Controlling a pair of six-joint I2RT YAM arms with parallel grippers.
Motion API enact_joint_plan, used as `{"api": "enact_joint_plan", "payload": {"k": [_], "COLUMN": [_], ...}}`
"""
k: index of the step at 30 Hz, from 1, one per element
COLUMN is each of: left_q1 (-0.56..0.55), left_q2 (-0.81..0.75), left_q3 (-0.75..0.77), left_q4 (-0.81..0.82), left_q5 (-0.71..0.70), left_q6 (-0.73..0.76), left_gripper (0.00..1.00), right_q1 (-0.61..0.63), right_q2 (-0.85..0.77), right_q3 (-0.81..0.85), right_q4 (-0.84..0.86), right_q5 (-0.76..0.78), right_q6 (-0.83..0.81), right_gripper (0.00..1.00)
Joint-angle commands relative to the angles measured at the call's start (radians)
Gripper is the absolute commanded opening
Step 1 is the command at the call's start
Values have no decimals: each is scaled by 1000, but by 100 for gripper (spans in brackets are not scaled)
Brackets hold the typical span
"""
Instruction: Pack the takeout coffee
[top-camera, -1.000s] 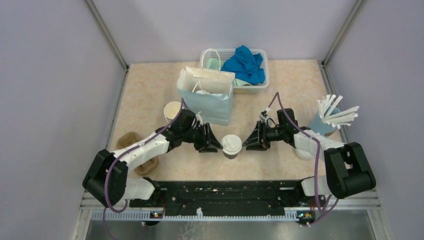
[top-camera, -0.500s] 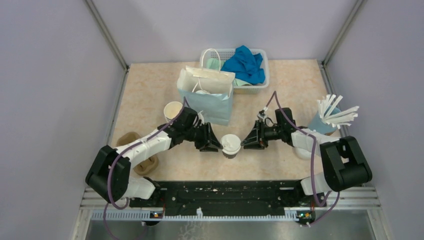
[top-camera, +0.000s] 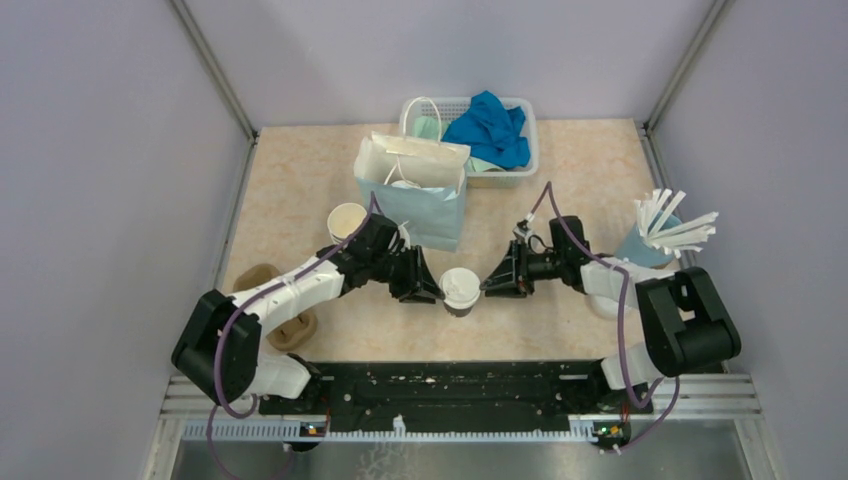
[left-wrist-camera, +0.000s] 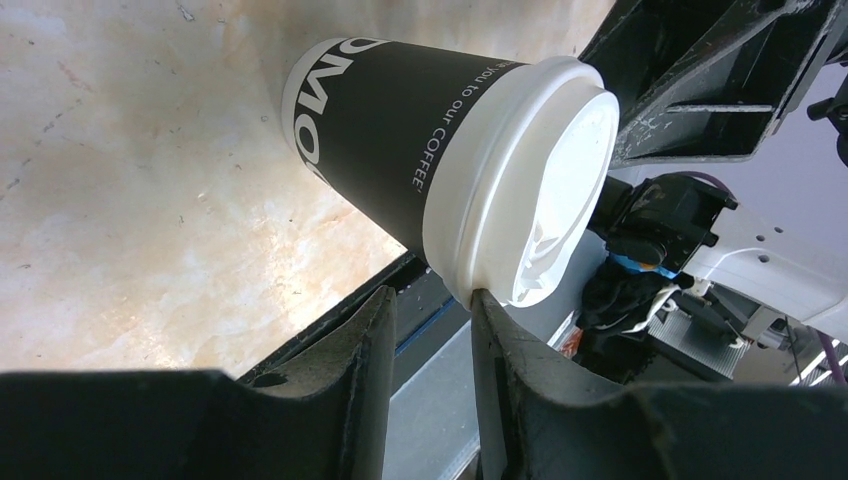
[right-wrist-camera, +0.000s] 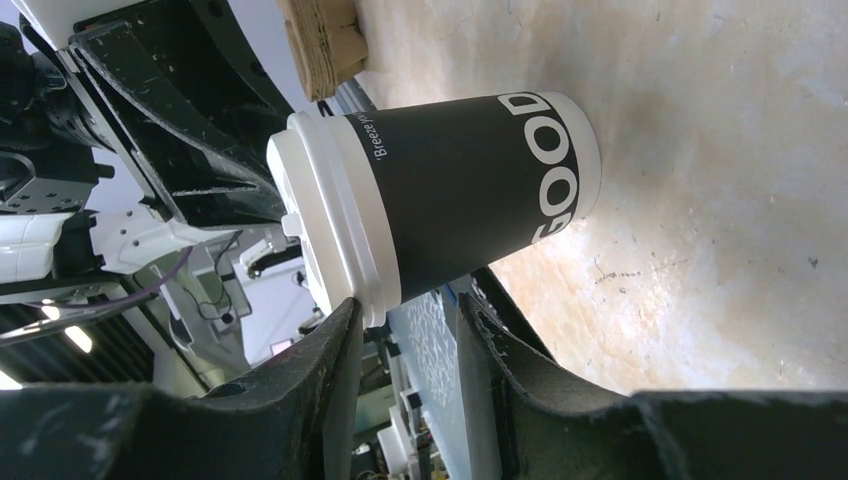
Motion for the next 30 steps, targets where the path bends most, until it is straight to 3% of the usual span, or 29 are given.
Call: {"api": "enact_joint_plan", "payload": {"k": [1, 6, 10, 12, 17, 23, 27, 30], "left_q1": [-4, -4, -4, -4, -4, -6, -5, -5], "left_q2": [66, 35, 16, 20, 38, 50, 49, 52], "left_q3": [-68, -37, 2, -2, 12, 33, 33, 31], "left_q4": [-115, -115, -119, -90, -84, -85, -85, -79], "left_q5": [-185, -149, -129, -105, -97, -95, -96, -93], "left_q6": [79, 92, 71, 53, 50, 55, 50, 41], "left_gripper": [38, 40, 42, 41, 41, 41, 41, 40], "right_q1": [19, 21, 28, 39, 145, 175, 230, 257], "right_q2": [74, 11, -146, -163, -201, -268, -269, -289], "right_q3": [-53, -7, -1, -36, -87, -143, -151, -205], "right_q4": [-29, -148, -238, -222, -155, 42, 131, 289], "right_q5": [190, 142, 123, 110, 151, 208, 324, 429], "right_q6": [-65, -102, -92, -66, -4, 174, 274, 412], "right_gripper": [36, 40, 60, 64, 65, 69, 68, 63]}}
